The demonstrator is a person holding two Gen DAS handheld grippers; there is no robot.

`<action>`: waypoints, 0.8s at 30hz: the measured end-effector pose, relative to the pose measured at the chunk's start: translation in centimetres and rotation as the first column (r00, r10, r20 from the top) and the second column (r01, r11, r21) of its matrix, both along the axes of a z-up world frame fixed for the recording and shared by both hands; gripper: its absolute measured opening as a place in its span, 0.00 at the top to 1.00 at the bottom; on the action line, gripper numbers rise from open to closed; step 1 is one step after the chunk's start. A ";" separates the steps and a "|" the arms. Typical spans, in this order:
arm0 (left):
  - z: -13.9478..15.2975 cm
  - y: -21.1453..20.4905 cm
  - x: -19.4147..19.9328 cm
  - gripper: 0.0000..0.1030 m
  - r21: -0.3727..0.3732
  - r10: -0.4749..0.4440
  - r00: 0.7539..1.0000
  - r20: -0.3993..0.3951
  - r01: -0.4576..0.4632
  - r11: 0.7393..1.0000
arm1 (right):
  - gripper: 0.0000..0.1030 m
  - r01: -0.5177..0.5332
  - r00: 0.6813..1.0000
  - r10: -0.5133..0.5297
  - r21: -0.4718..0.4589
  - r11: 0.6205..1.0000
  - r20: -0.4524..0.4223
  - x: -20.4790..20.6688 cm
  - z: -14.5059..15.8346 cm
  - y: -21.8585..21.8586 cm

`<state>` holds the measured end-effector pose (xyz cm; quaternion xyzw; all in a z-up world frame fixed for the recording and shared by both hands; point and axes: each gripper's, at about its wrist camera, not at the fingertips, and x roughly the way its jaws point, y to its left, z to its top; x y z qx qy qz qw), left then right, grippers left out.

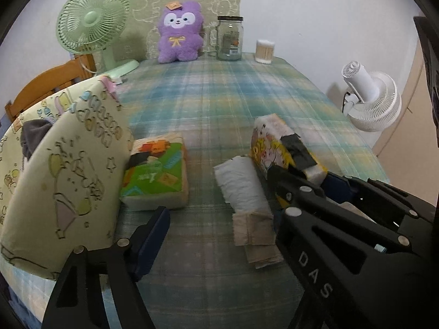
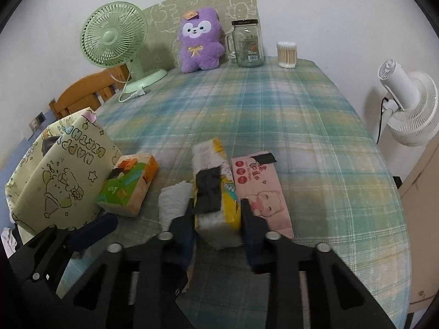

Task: Organize soft objects
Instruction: 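Grasp the rolled white towel with the left tool while the right tool grasps the wipes pack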

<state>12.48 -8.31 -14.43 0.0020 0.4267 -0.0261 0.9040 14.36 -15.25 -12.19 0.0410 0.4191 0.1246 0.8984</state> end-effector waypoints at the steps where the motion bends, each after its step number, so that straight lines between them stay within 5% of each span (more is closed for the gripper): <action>1: 0.0 -0.1 0.0 0.23 -0.003 -0.007 1.000 0.001 0.007 1.000 | 0.75 0.013 1.000 -0.012 -0.003 1.000 0.012 -0.1 0.1 -0.2; 13: -0.2 -1.8 0.9 0.25 -0.001 -0.069 0.998 0.005 0.069 0.998 | 0.75 0.126 0.991 -0.122 -0.066 0.990 0.053 -0.3 0.5 -2.3; 18: -0.8 -1.5 1.9 0.39 0.010 -0.045 0.999 -0.013 0.045 0.999 | 0.75 0.116 0.993 -0.113 -0.054 0.992 0.046 -0.4 0.4 -2.3; 24: -0.8 -1.4 1.6 0.71 0.007 -0.048 0.999 -0.004 0.048 0.999 | 0.75 0.118 0.992 -0.116 -0.048 0.992 0.043 -0.5 0.5 -2.2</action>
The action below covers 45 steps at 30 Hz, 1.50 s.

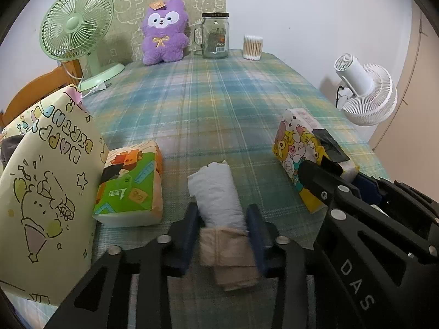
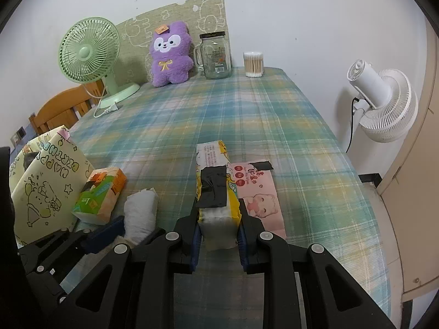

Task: Organize soft objects
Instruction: 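Grasp the rolled white towel with the left tool while the right tool grasps the wipes pack, then lift and carry the towel and wipes pack over the yellow box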

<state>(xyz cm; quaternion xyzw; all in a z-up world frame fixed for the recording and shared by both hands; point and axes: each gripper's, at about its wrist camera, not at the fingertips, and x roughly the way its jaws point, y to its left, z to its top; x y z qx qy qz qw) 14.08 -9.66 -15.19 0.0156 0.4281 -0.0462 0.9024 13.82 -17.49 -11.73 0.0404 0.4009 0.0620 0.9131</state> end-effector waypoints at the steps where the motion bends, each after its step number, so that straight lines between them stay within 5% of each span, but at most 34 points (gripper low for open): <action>1: 0.0 0.0 0.0 0.75 -0.006 -0.011 1.000 0.001 0.011 1.000 | 0.75 0.001 1.000 -0.001 -0.002 1.000 0.001 -0.1 0.1 0.0; 45: 10.3 0.7 -4.6 0.80 0.014 -0.038 0.978 0.206 0.036 0.999 | 0.75 0.036 0.982 -0.035 0.003 0.999 0.186 -5.3 10.8 1.0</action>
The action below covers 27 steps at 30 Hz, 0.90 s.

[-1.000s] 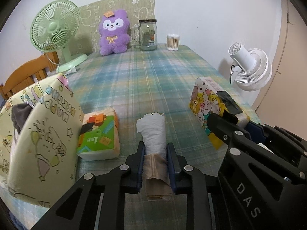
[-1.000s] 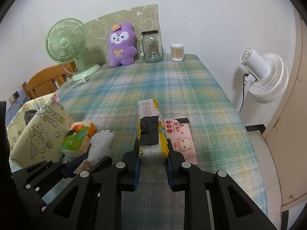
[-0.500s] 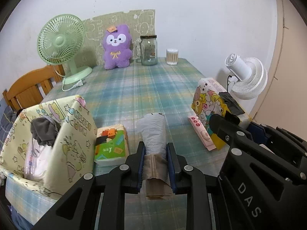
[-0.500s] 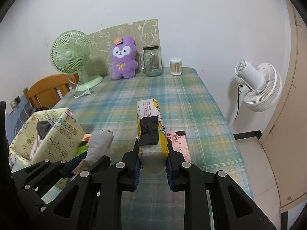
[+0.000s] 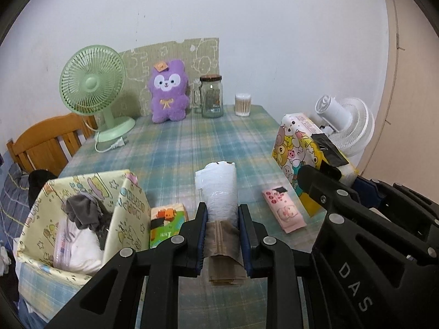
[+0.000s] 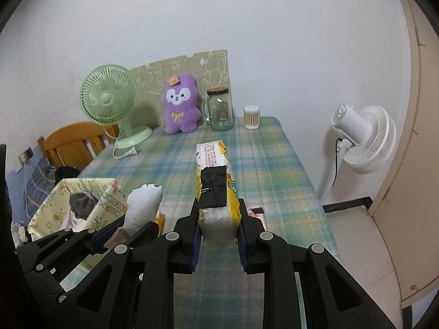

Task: Organize soft objects
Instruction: 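Lift and carry the towel and wipes pack over the yellow box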

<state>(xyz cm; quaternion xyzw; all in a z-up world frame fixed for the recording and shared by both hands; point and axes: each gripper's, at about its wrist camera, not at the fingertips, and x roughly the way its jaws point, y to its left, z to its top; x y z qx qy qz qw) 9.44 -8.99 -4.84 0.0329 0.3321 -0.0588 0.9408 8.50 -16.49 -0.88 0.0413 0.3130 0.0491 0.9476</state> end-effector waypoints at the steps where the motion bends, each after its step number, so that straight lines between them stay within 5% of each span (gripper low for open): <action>1: 0.4 0.0 -0.1 0.80 -0.001 -0.002 1.000 0.008 0.002 1.000 | 0.75 0.001 1.000 -0.001 -0.002 1.000 0.004 0.0 0.3 0.0; 27: 4.4 3.3 -1.4 0.80 0.020 -0.024 0.995 0.102 0.022 1.000 | 0.75 -0.002 0.998 0.001 0.012 1.000 0.067 -1.0 4.3 3.4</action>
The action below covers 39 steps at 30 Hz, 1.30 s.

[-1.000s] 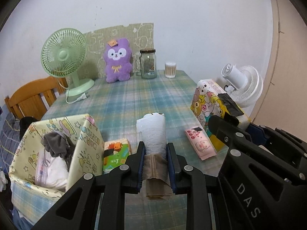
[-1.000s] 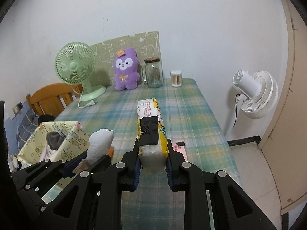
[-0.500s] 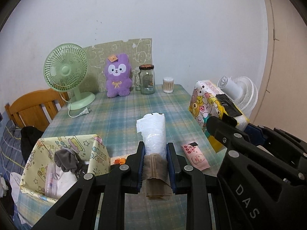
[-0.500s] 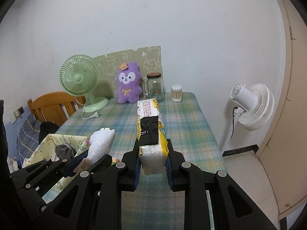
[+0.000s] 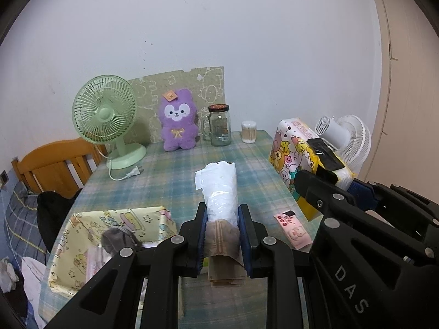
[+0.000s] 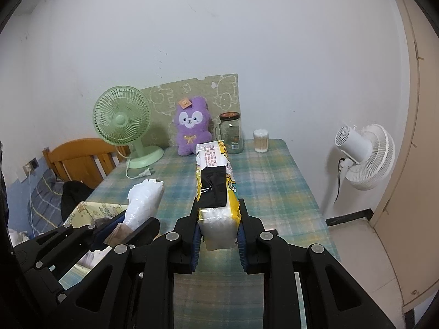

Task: Organize soft objects
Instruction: 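Lift and carry the towel and wipes pack over the yellow box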

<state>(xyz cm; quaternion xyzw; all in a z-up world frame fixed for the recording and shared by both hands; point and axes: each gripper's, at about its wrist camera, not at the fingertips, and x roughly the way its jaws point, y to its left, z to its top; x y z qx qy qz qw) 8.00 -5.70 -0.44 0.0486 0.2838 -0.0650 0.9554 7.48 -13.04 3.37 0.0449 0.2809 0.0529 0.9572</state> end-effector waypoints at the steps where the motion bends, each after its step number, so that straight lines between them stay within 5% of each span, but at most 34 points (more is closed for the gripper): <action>1: 0.0 0.2 -0.1 0.80 0.000 0.000 1.000 0.001 0.000 1.000 | 0.75 -0.001 1.000 0.001 0.000 1.000 0.000 0.0 0.1 0.3; 39: -0.4 11.3 1.7 0.80 -0.016 0.076 0.997 0.000 -0.076 0.997 | 0.75 -0.108 0.994 0.108 -0.017 0.994 -0.023 3.1 -0.8 11.8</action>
